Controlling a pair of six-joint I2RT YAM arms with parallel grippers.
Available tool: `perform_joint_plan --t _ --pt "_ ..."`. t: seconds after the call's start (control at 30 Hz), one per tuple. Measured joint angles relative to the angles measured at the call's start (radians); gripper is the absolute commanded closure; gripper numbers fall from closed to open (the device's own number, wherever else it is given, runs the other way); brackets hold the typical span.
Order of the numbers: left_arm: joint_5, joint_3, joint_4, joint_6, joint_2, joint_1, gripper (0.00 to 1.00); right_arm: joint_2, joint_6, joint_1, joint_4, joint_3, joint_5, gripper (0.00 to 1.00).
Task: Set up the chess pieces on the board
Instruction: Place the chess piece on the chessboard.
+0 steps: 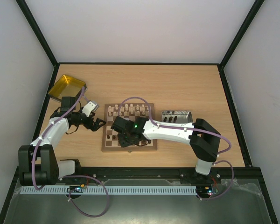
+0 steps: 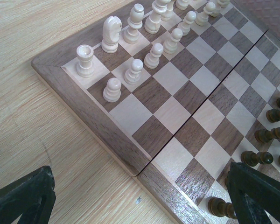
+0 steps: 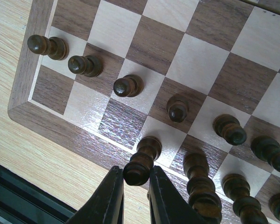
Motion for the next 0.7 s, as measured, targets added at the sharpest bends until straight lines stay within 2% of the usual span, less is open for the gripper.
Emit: perform_joint_plan --t 0.33,0.57,0.7 --pt "0.000 0.000 0.000 0.000 0.000 0.000 0.01 0.011 0.000 0.000 0.000 0.000 0.001 0.83" --pt "0.000 0.000 0.000 0.000 0.000 0.000 0.01 0.014 -0.001 0.000 0.000 0.000 0.001 0.75" --pt "0.000 0.000 0.000 0.000 0.000 0.000 0.00 0.014 -0.001 0.000 0.000 0.000 0.001 0.74"
